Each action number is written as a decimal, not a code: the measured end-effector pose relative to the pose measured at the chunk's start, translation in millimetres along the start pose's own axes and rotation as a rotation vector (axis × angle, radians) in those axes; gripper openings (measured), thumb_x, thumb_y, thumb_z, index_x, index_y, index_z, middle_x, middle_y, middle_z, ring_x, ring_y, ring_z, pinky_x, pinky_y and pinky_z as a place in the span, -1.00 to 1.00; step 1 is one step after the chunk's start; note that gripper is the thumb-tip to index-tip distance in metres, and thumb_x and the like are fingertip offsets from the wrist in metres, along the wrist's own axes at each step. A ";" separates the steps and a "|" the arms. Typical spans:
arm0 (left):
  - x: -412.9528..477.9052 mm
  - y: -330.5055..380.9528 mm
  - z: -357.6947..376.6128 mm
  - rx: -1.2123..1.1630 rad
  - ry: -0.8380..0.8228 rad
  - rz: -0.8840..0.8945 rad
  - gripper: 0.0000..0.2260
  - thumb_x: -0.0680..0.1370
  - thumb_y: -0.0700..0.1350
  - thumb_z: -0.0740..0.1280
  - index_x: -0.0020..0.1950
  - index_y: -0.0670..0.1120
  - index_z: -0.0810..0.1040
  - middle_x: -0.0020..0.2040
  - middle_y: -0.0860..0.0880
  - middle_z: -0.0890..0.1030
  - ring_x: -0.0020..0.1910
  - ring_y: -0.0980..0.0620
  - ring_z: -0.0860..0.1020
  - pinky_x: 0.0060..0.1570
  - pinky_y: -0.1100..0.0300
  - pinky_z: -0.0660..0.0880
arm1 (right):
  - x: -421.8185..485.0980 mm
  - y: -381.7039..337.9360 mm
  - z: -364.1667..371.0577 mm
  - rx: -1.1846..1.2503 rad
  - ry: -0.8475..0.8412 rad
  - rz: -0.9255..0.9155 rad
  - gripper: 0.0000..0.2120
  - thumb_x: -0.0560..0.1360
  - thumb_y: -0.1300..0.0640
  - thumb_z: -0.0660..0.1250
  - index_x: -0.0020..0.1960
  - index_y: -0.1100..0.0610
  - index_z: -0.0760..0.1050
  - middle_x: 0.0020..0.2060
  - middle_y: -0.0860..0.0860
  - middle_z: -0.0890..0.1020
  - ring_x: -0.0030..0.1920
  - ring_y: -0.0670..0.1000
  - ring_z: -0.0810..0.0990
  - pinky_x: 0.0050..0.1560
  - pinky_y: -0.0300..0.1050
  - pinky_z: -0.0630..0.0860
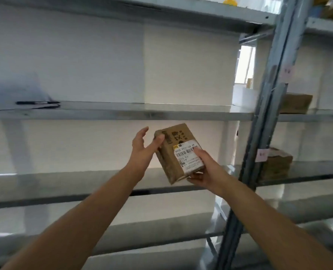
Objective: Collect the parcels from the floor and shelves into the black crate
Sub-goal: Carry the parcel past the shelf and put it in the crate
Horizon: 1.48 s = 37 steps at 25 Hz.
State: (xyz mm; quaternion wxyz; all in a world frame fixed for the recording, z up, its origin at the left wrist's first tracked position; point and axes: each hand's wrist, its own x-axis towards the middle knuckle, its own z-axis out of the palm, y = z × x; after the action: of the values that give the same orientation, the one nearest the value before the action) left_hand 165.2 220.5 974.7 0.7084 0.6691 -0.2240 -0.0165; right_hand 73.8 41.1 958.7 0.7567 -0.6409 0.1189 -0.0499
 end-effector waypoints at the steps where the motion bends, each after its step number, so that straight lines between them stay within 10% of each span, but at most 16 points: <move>1: -7.7 -3.1 -18.7 0.016 0.014 -0.041 -0.37 0.42 0.22 0.32 0.44 0.22 0.17 0.51 -0.01 0.16 0.47 -0.07 0.18 0.37 -0.08 0.22 | 7.5 5.3 23.6 0.024 -0.037 -0.013 -0.70 0.47 -0.21 0.24 0.00 -0.03 0.54 0.01 0.08 0.64 0.10 0.11 0.57 0.05 0.01 0.55; 7: -58.2 5.0 -140.8 -0.142 0.109 0.006 -0.59 0.51 0.30 0.04 0.36 0.34 0.26 0.18 0.12 0.60 0.10 0.04 0.61 -0.07 0.09 0.60 | 25.6 25.4 188.2 -0.237 -0.300 -0.038 -0.70 0.51 -0.32 0.05 0.08 -0.21 0.41 0.12 -0.10 0.57 0.15 -0.05 0.48 0.28 0.07 0.32; 11: -96.0 13.0 -231.6 -0.153 0.214 0.062 -0.58 0.55 0.25 0.05 0.38 0.21 0.27 0.26 -0.04 0.55 0.18 -0.08 0.58 0.05 -0.15 0.56 | 21.3 46.6 288.3 -0.269 -0.457 -0.157 -0.76 0.54 -0.27 -0.02 0.02 -0.32 0.40 -0.01 -0.33 0.54 0.01 -0.30 0.44 0.22 -0.10 0.15; 25: -266.1 20.6 -561.2 0.082 0.654 -0.170 -0.62 0.61 0.14 0.03 0.42 0.13 0.25 0.17 0.05 0.61 0.22 0.08 0.53 0.36 -0.07 0.30 | -31.6 157.8 638.2 -0.260 -0.931 -0.097 -0.67 0.60 -0.16 -0.03 -0.02 -0.18 0.51 0.07 -0.07 0.62 0.24 -0.01 0.50 0.40 0.03 0.28; 27: -278.8 10.1 -593.5 0.082 0.719 -0.226 -0.65 0.61 0.10 0.05 0.40 0.13 0.26 -0.01 0.16 0.67 0.02 0.27 0.60 0.22 0.17 0.38 | -28.2 175.2 673.3 -0.301 -0.999 -0.099 -0.66 0.61 -0.14 -0.06 -0.01 -0.19 0.49 -0.01 -0.15 0.62 0.14 -0.10 0.55 0.28 -0.10 0.41; 31: -288.8 -24.9 -641.4 0.015 0.889 -0.330 -0.65 0.59 0.08 0.14 0.38 0.17 0.30 0.11 0.04 0.60 0.28 -0.04 0.47 0.40 -0.13 0.22 | -0.4 209.9 731.1 -0.401 -1.150 -0.090 -0.62 0.62 -0.11 -0.10 0.18 -0.09 0.45 -0.03 -0.13 0.61 -0.04 -0.25 0.57 -0.13 -0.38 0.43; 37: -248.0 -68.3 -679.7 0.016 1.090 -0.423 -0.63 0.61 0.07 0.10 0.42 0.16 0.21 0.04 0.03 0.63 0.10 -0.01 0.57 0.26 -0.14 0.42 | 75.5 247.9 788.8 -0.477 -1.336 0.004 -0.58 0.61 -0.16 -0.08 0.27 -0.04 0.42 0.08 -0.03 0.61 0.12 -0.06 0.55 0.24 -0.08 0.38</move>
State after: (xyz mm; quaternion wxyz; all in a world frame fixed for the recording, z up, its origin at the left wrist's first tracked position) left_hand 191.8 932.9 833.3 0.6977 0.6165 0.3111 0.1905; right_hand 320.2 822.6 825.1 0.5070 -0.6823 -0.3620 0.3827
